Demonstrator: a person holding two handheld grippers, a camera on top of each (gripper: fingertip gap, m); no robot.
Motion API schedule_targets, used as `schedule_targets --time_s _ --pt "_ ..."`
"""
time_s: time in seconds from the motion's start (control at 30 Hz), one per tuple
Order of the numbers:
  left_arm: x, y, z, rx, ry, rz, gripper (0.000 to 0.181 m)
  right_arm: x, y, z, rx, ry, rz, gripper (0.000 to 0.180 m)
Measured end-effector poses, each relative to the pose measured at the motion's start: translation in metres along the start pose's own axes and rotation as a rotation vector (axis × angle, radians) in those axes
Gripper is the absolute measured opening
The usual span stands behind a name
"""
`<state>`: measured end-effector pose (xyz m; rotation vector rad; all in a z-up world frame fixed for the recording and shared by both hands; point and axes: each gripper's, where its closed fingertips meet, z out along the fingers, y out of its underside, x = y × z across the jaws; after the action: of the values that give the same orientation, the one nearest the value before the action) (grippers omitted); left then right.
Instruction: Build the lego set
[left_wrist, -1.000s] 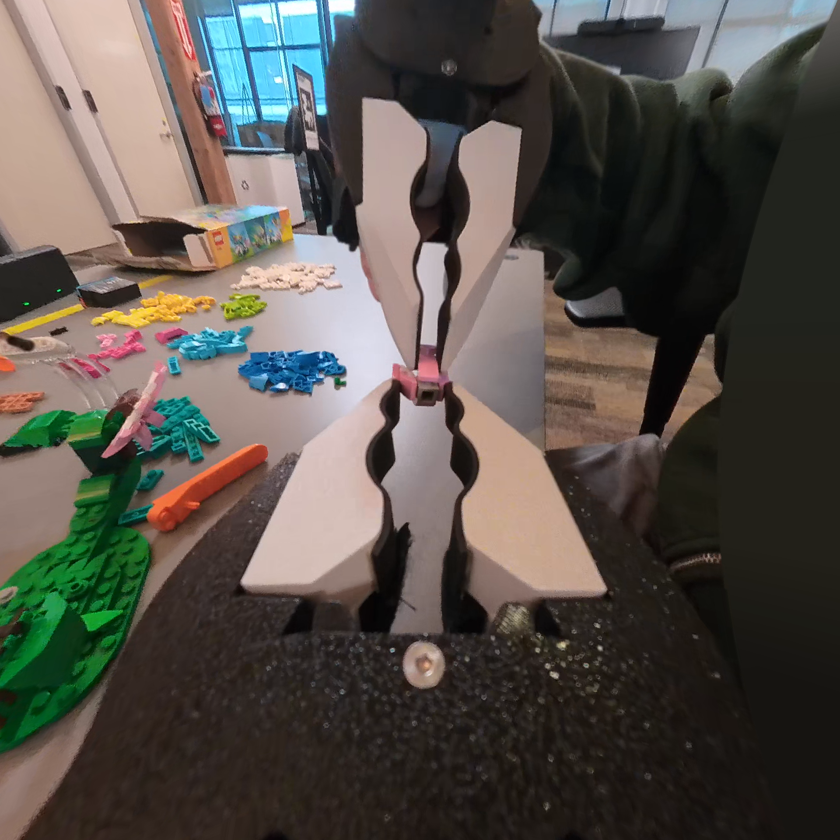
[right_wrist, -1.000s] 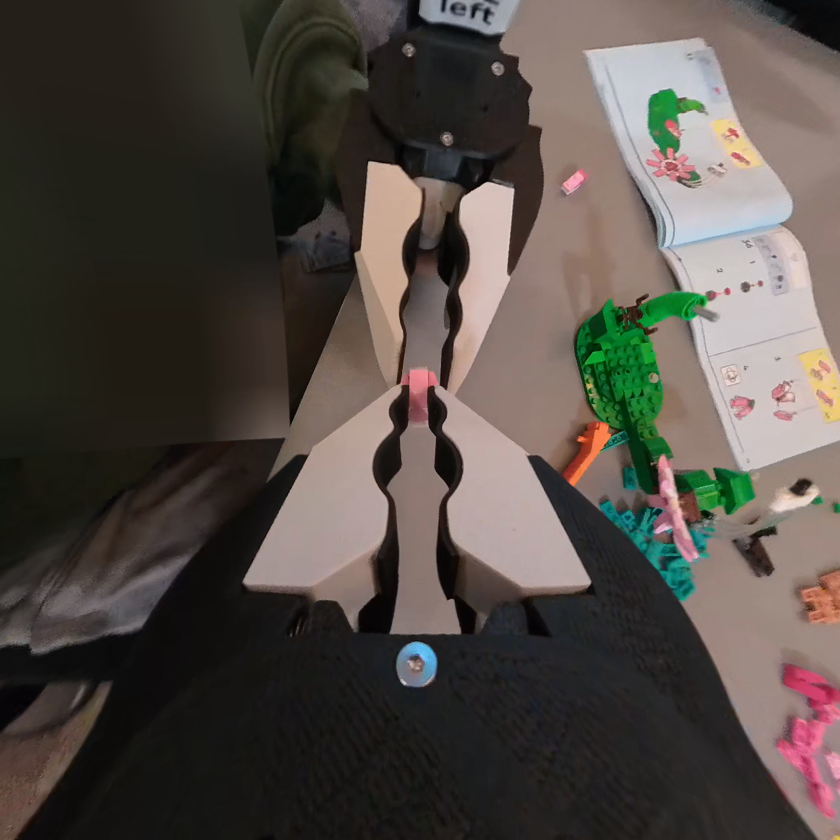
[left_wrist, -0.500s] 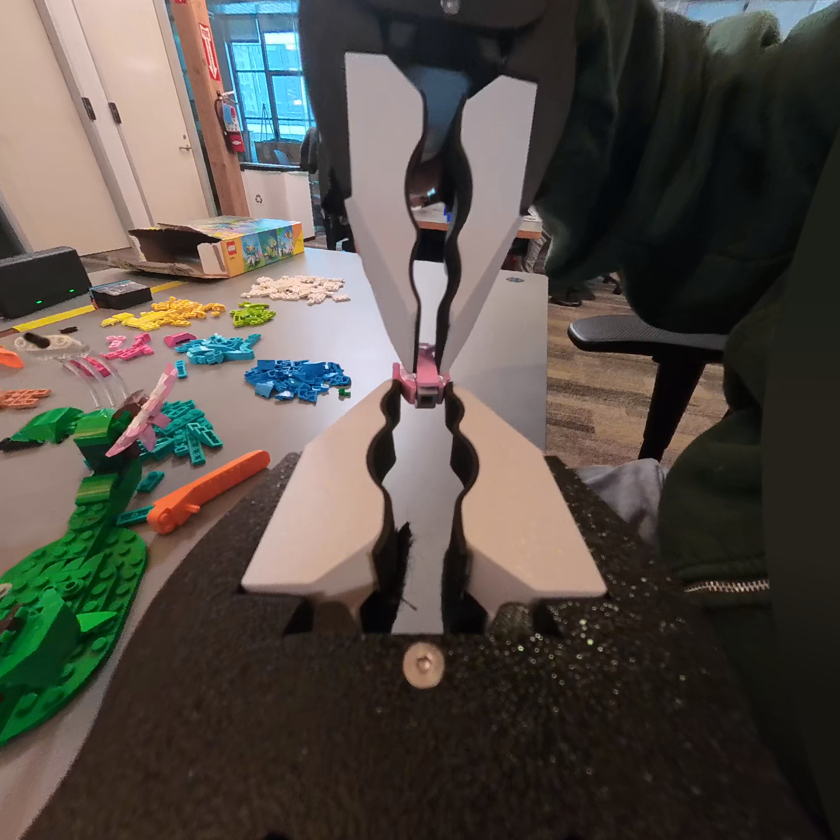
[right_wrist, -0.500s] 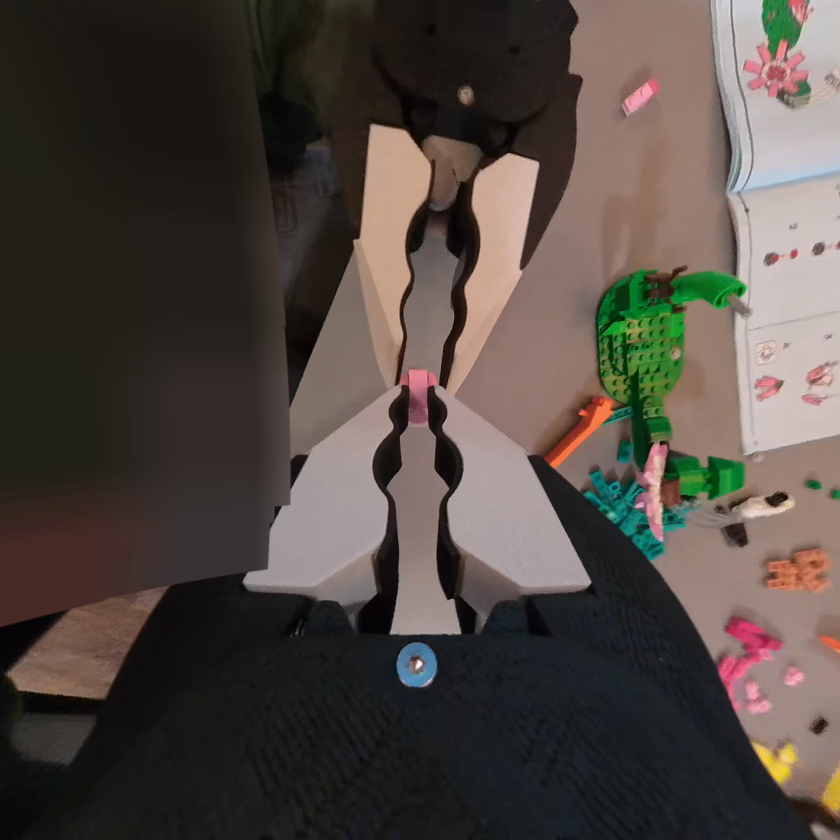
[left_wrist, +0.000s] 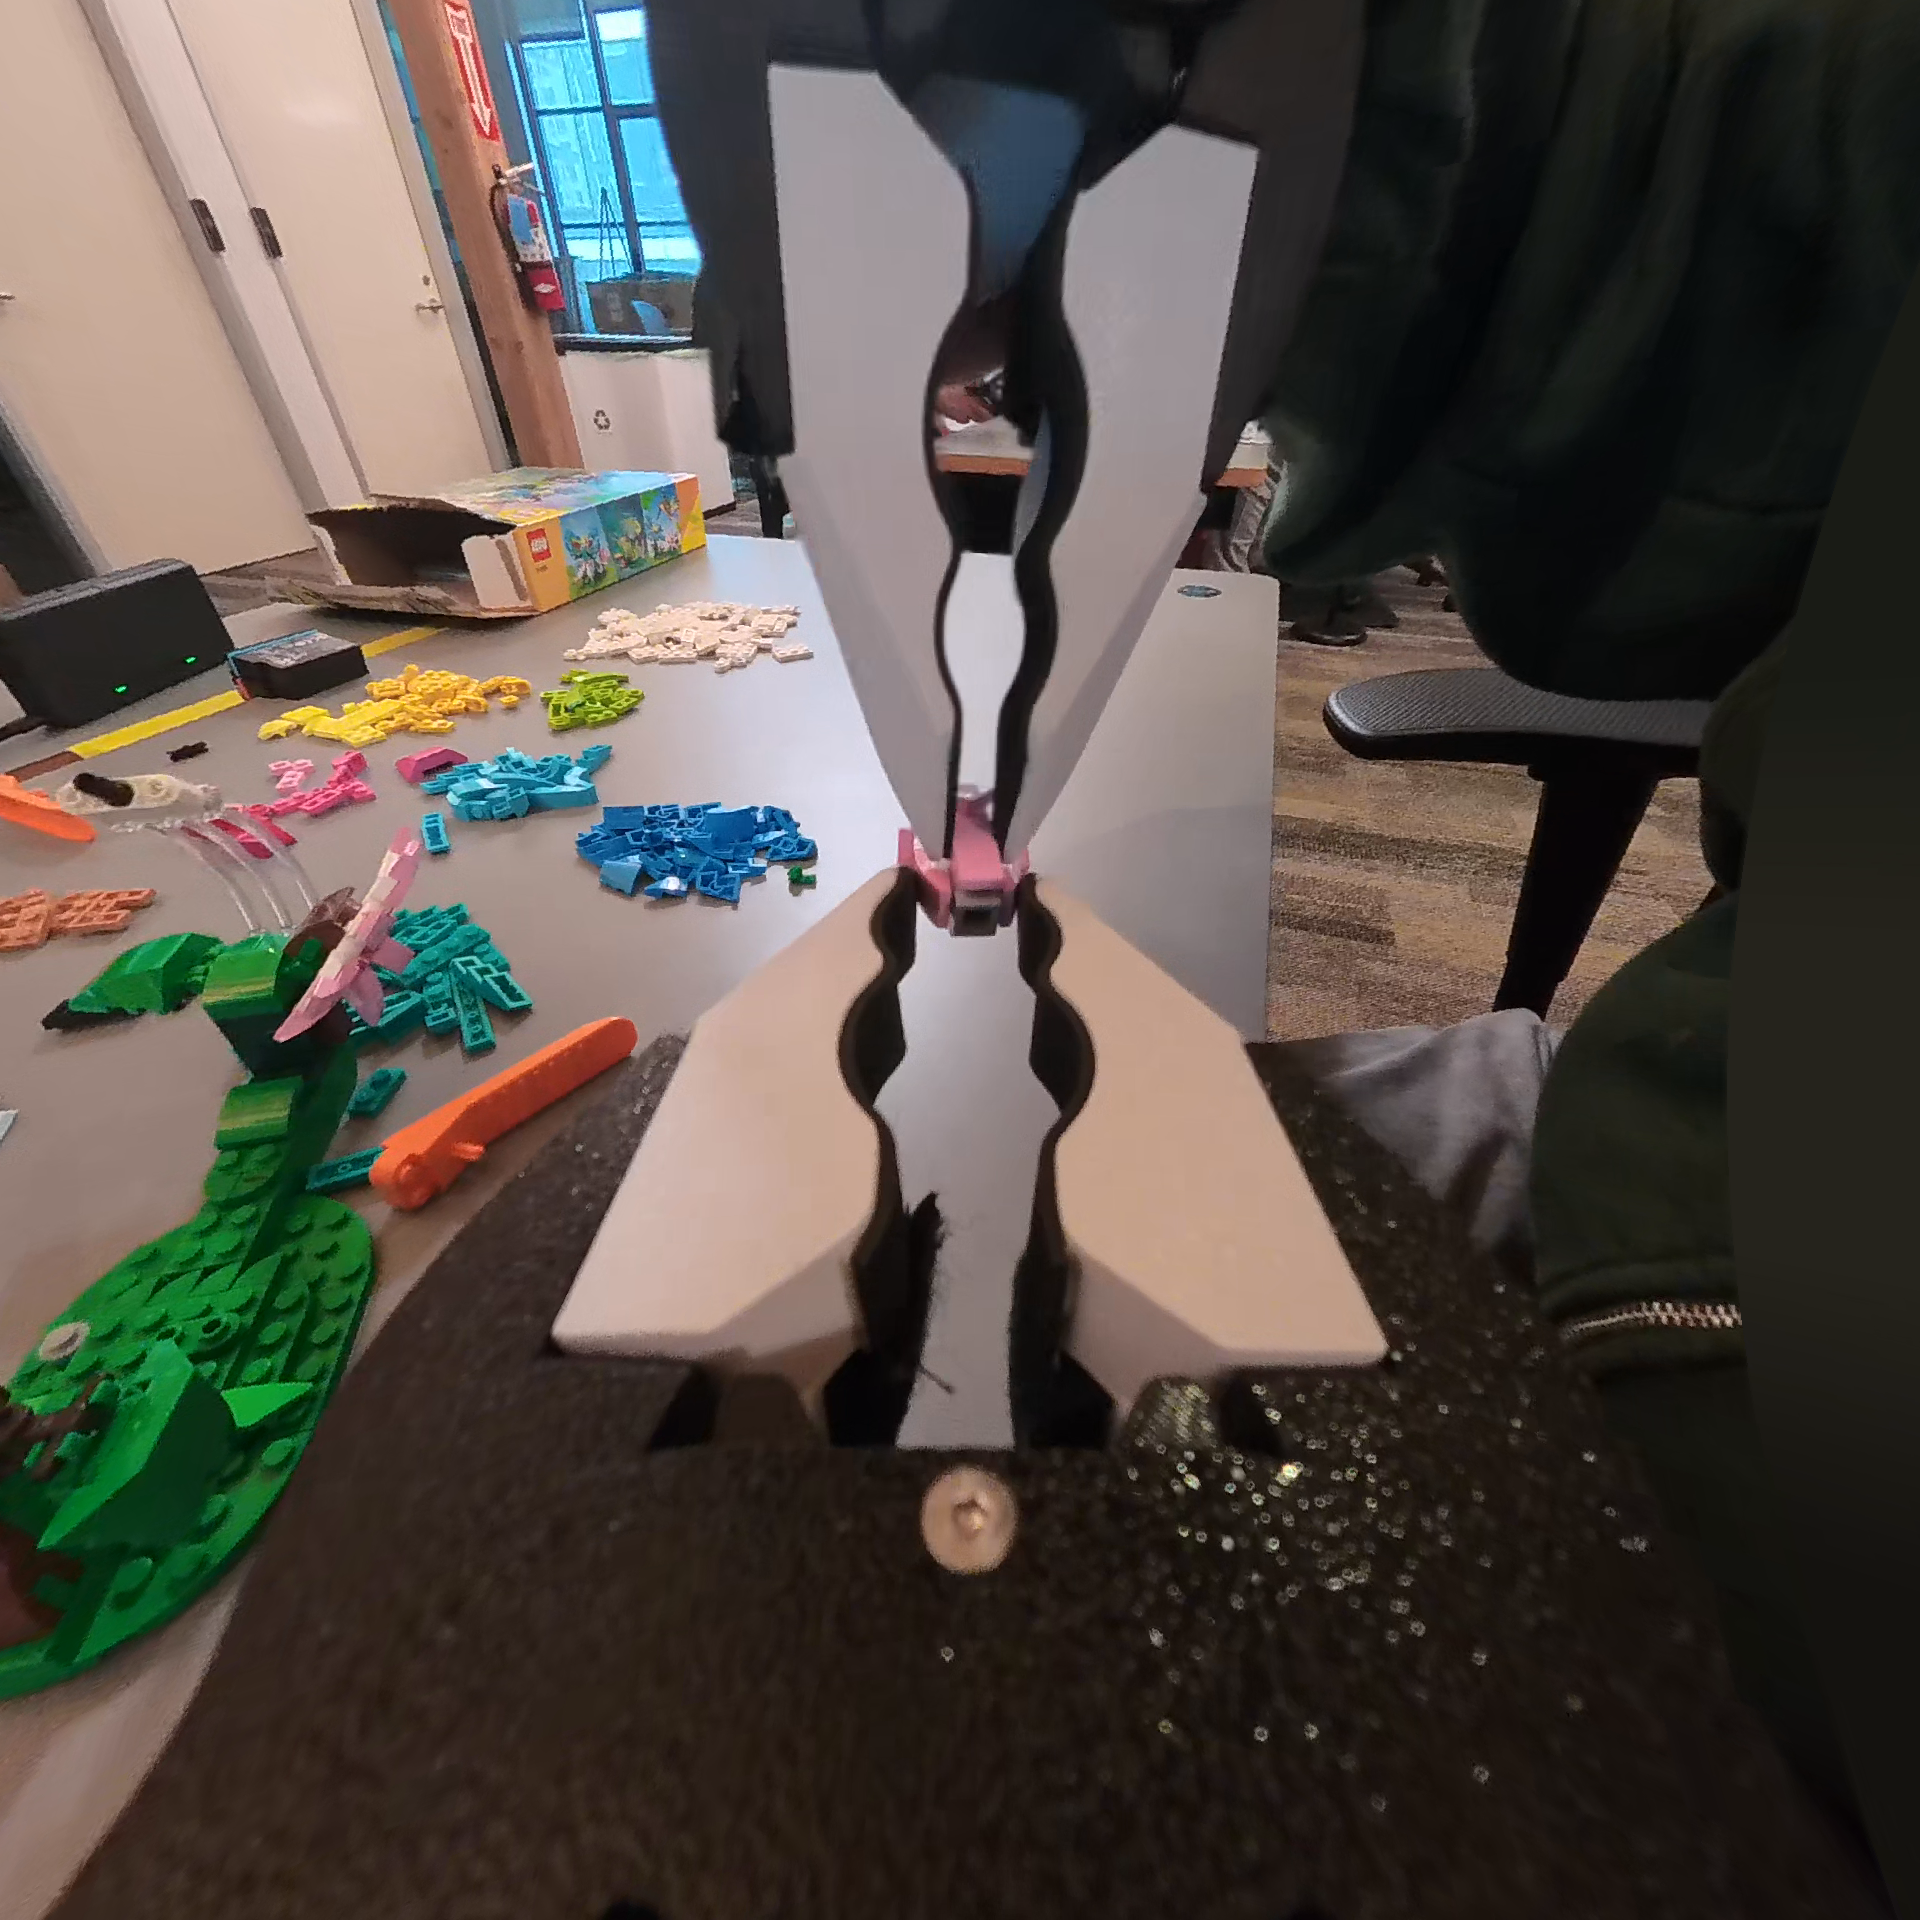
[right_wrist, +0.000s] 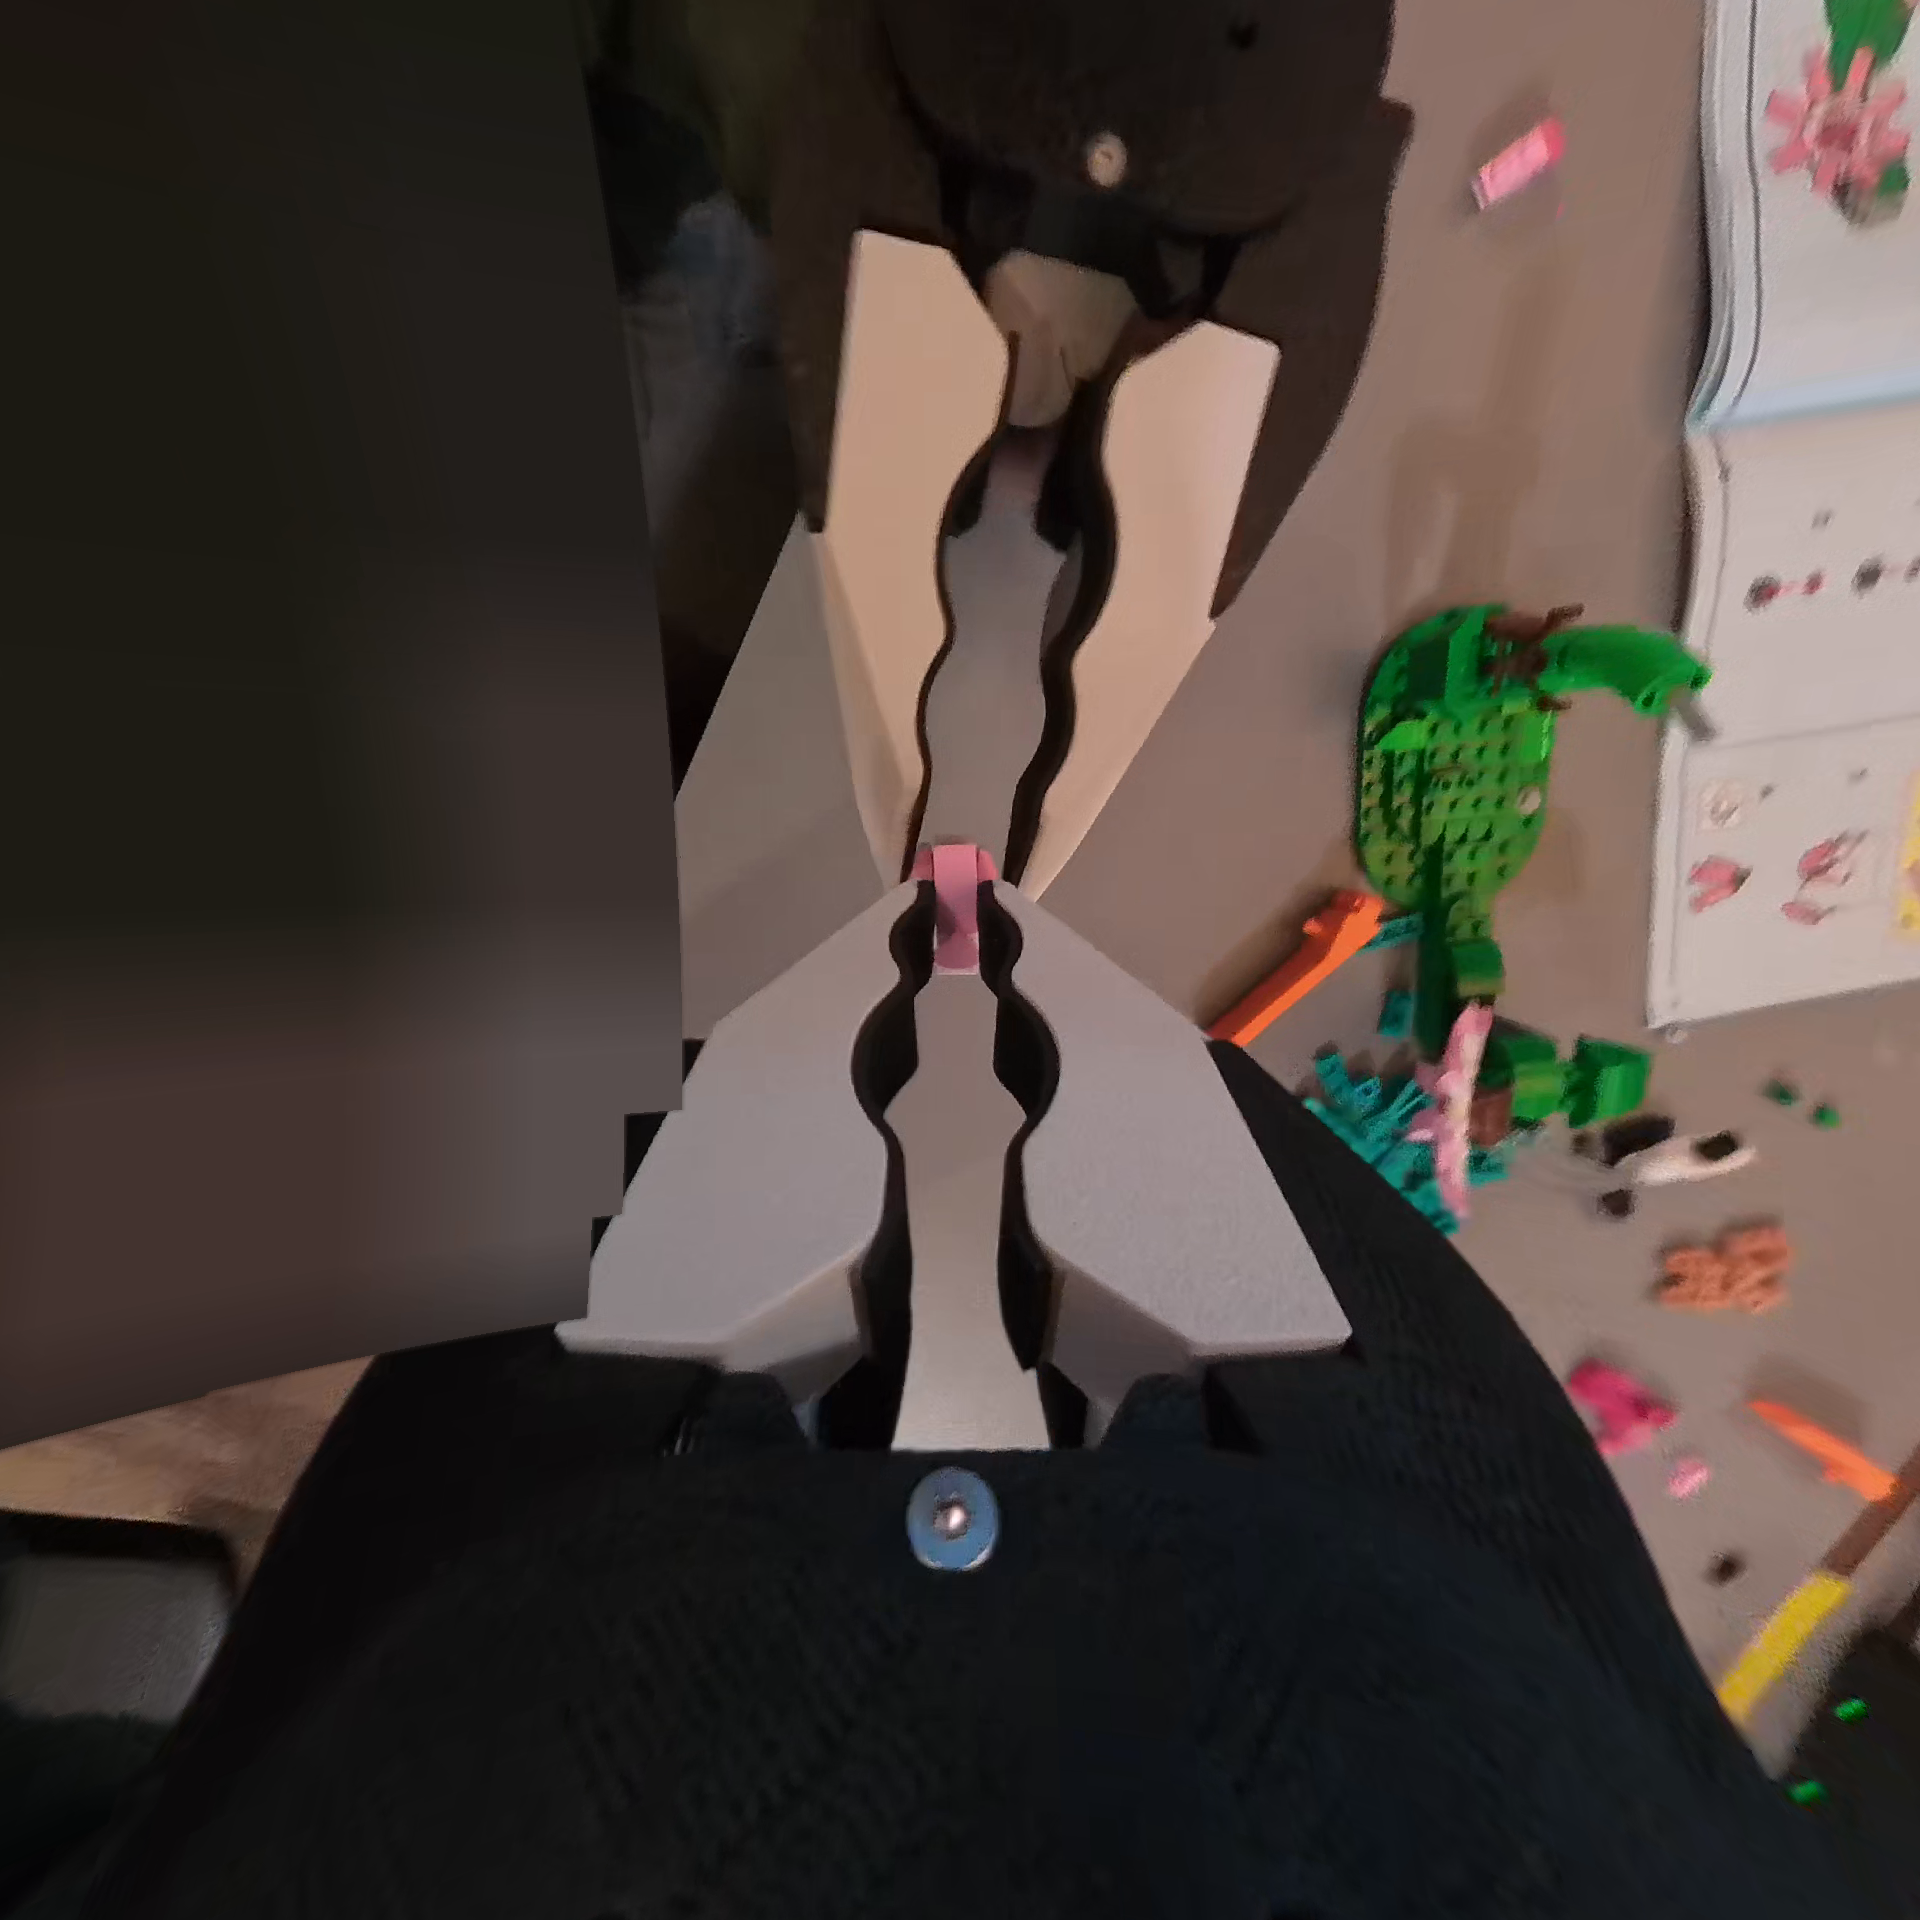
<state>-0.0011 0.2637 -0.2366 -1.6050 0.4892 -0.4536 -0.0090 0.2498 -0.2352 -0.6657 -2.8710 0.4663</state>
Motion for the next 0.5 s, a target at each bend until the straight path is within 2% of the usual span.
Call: schedule_targets --time_s 0.03,0.1,0.27,0.37,0.5 --pt "-0.0004 0.0001 -0.0003 -0.001 -0.001 -0.003 0.017 0.0003 -0.0003 0.0003 -0.009 -0.003 0.054 0.006" --pt "-0.0002 -0.0004 -0.0015 0.003 0.004 -0.006 0.017 -0.0001 -0.0017 0.0 -0.01 0.008 0.065 0.006" --pt "0.0062 0.0004 0.0011 -0.019 0.023 0.032 0.017 -0.0061 0.0004 0.0 -0.027 0.025 -0.185 0.006" --pt "0.0059 0.0022 0.0023 -0.03 0.017 0.039 0.017 -0.0058 0.0019 0.0015 -0.042 0.023 -0.151 0.006" --pt "0.0027 -0.0009 0.0004 -0.007 0.007 0.022 0.017 -0.0027 -0.0002 -0.0002 -0.043 0.018 0.049 0.006"
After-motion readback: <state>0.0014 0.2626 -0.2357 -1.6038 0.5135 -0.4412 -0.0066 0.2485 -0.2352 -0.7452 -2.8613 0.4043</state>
